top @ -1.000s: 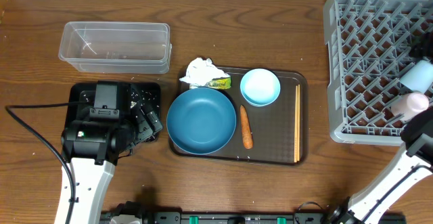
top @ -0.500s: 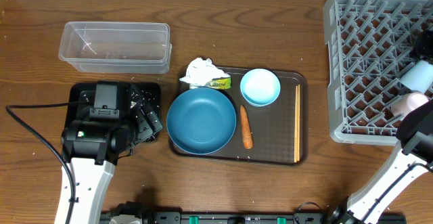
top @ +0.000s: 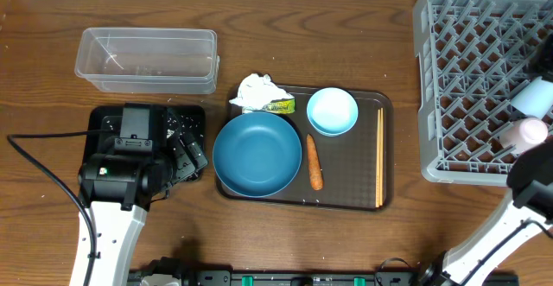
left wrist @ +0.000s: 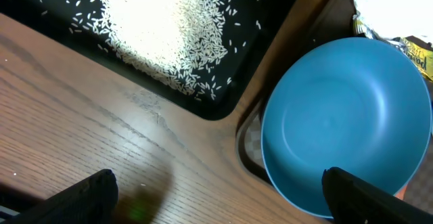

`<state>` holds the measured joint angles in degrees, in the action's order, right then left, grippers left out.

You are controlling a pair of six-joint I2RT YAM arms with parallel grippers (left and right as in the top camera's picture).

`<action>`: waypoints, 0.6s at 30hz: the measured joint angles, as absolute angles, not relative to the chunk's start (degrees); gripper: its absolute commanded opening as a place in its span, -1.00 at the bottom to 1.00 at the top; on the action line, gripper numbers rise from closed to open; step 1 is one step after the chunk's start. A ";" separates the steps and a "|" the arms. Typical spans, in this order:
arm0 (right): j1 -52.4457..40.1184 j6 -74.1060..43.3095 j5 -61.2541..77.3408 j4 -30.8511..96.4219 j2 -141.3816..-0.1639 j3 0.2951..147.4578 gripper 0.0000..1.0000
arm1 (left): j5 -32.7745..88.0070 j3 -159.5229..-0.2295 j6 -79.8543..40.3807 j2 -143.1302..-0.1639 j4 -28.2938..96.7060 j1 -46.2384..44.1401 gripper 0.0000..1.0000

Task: Sort waste into correct bins and load items into the dishwasher rack

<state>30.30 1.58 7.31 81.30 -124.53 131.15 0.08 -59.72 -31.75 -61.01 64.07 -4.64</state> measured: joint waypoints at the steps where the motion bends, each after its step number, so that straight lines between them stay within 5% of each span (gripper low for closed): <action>1: 30.30 1.10 7.38 81.67 -123.72 131.15 -0.70 | 0.08 -59.72 -31.75 -61.01 64.07 -4.64 0.99; 3: 30.26 0.25 7.53 81.76 -121.36 131.15 -0.97 | 0.08 -59.72 -31.75 -61.01 64.07 -4.64 0.99; 18: 32.42 -4.14 -0.08 71.99 -117.84 131.20 -0.98 | 0.08 -59.72 -31.75 -61.01 64.05 -4.64 0.99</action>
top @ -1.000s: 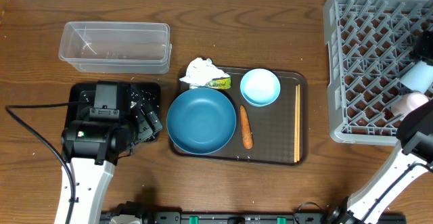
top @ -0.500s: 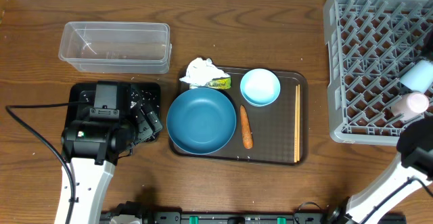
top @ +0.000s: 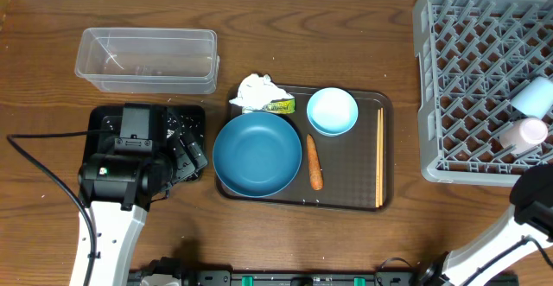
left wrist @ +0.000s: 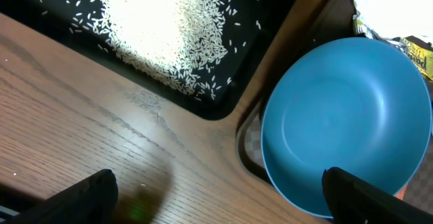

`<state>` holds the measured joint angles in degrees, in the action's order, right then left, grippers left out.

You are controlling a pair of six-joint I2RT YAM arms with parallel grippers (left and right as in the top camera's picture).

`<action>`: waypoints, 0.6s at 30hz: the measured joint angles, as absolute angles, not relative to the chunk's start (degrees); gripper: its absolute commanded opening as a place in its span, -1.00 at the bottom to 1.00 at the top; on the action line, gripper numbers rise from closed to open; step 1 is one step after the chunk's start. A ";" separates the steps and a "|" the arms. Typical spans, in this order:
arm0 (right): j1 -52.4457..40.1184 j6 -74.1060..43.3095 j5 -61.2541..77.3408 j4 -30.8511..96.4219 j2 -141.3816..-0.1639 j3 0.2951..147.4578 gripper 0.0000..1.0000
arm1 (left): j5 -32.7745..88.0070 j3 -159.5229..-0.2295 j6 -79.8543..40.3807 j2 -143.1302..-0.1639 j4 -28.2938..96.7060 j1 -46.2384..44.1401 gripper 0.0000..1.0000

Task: Sort waste into correct bins and load items into the dishwasher rack

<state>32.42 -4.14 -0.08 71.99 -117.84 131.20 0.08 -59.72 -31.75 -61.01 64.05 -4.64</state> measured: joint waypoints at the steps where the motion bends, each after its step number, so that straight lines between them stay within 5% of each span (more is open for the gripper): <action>1: 32.56 -4.01 -0.19 70.94 -118.67 131.20 -0.98 | 0.08 -59.72 -31.75 -61.01 64.07 -4.64 0.99; 18: 33.30 -2.96 -1.08 67.90 -128.62 131.20 -0.93 | 0.08 -59.72 -31.75 -61.01 64.07 -4.64 0.99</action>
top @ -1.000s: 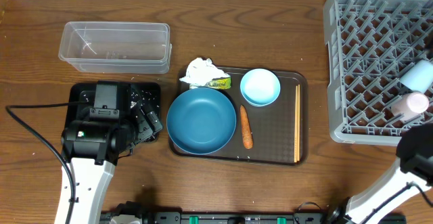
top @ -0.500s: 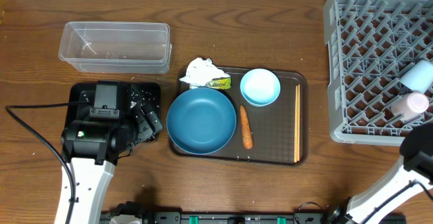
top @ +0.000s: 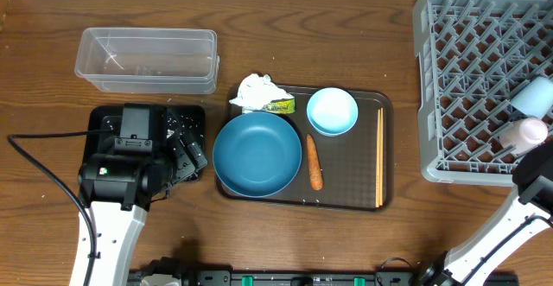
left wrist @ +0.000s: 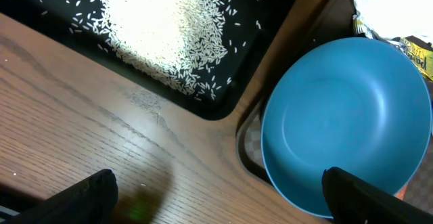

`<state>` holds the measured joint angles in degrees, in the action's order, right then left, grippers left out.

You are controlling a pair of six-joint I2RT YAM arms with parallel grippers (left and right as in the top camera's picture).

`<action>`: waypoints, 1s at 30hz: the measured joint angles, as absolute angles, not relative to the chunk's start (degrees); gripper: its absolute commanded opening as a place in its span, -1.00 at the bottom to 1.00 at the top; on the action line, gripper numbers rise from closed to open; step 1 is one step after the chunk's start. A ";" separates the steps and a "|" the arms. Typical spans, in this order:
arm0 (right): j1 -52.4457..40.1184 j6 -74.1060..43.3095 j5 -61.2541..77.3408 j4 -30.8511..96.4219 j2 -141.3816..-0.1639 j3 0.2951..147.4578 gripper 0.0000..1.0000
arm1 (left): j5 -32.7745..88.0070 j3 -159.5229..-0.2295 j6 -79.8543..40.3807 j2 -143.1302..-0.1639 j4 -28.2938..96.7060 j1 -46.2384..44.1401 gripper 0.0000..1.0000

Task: Sort waste into correct bins and load items into the dishwasher rack

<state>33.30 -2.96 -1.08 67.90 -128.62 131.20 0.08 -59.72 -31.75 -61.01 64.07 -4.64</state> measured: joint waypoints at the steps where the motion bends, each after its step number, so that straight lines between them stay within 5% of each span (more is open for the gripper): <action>1: 33.30 -2.52 -1.08 68.47 -128.66 131.20 -0.94 | 0.05 -59.72 -31.75 -61.01 64.05 -4.64 0.99; 30: 34.65 -0.30 -0.78 73.87 -131.81 131.33 -0.98 | 0.08 -59.72 -31.75 -61.01 64.07 -4.64 0.99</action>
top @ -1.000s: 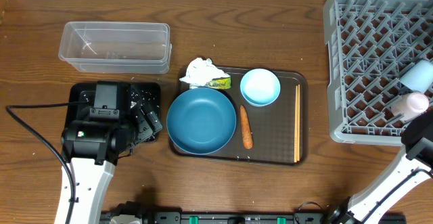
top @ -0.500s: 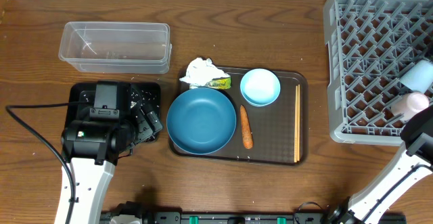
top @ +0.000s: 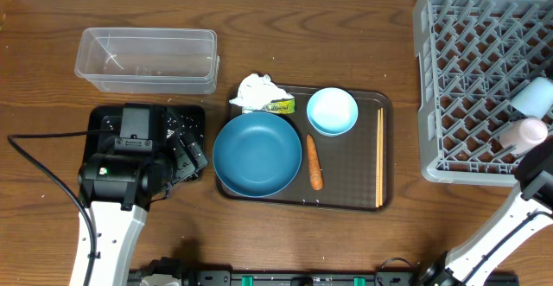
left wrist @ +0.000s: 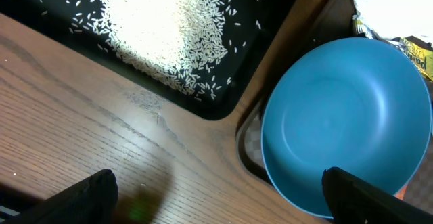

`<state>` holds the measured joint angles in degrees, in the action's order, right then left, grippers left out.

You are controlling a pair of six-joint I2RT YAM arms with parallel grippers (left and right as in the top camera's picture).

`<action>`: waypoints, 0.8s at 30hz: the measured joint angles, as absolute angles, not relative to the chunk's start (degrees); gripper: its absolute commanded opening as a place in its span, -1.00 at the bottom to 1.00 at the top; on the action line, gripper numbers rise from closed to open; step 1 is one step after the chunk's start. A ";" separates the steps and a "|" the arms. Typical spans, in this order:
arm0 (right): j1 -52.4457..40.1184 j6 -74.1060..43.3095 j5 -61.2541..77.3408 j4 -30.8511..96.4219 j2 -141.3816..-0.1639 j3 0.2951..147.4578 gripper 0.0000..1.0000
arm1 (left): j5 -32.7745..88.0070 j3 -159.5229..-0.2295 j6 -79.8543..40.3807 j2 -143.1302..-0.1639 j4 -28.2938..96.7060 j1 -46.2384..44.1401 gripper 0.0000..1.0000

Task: Sort waste into correct bins and load items into the dishwasher rack

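Observation:
On the brown tray [top: 346, 191] lie a big blue bowl [top: 257, 154], a small pale-blue bowl [top: 333, 111], a carrot [top: 314, 162] and chopsticks [top: 379, 156]. A crumpled tissue [top: 257, 89] and a yellow-green wrapper [top: 279, 105] sit at its back left corner. My left gripper [left wrist: 220, 197] hangs open over bare wood between the black bin [left wrist: 223, 99], which holds rice, and the blue bowl [left wrist: 345, 122], holding nothing. The grey dishwasher rack [top: 484, 79] holds a pink cup [top: 524, 134] and a white cup [top: 534, 96]. Only the right arm's black joint [top: 537, 187] shows.
A clear plastic bin [top: 147, 60] stands at the back left. The left arm's body covers most of the black bin [top: 192, 117] in the overhead view. A black cable [top: 39, 169] loops over the table at the left.
The right arm's black joint has shifted slightly down and towards the right edge. The left gripper and everything on the tray stand as before.
At first the right arm's black joint overlapped the rack's front right corner, next to the pink cup. Then it was lower and off the rack, then back near the corner, and now it sits at the frame's right edge. The left gripper stayed open and still.

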<state>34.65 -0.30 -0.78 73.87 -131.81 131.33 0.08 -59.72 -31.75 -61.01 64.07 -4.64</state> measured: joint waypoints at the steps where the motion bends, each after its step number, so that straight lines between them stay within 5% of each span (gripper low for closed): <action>1: 34.70 -0.16 -0.43 75.22 -131.81 131.35 -0.97 | 0.05 -59.72 -31.75 -61.01 64.05 -4.64 0.98; 16: 34.68 0.58 9.52 79.94 -130.96 131.33 -0.88 | 0.05 -59.72 -31.75 -61.01 64.05 -4.64 0.98; 24: 28.58 0.23 14.09 76.95 -119.11 131.33 -0.75 | 0.08 -59.72 -31.75 -61.01 64.07 -4.64 0.99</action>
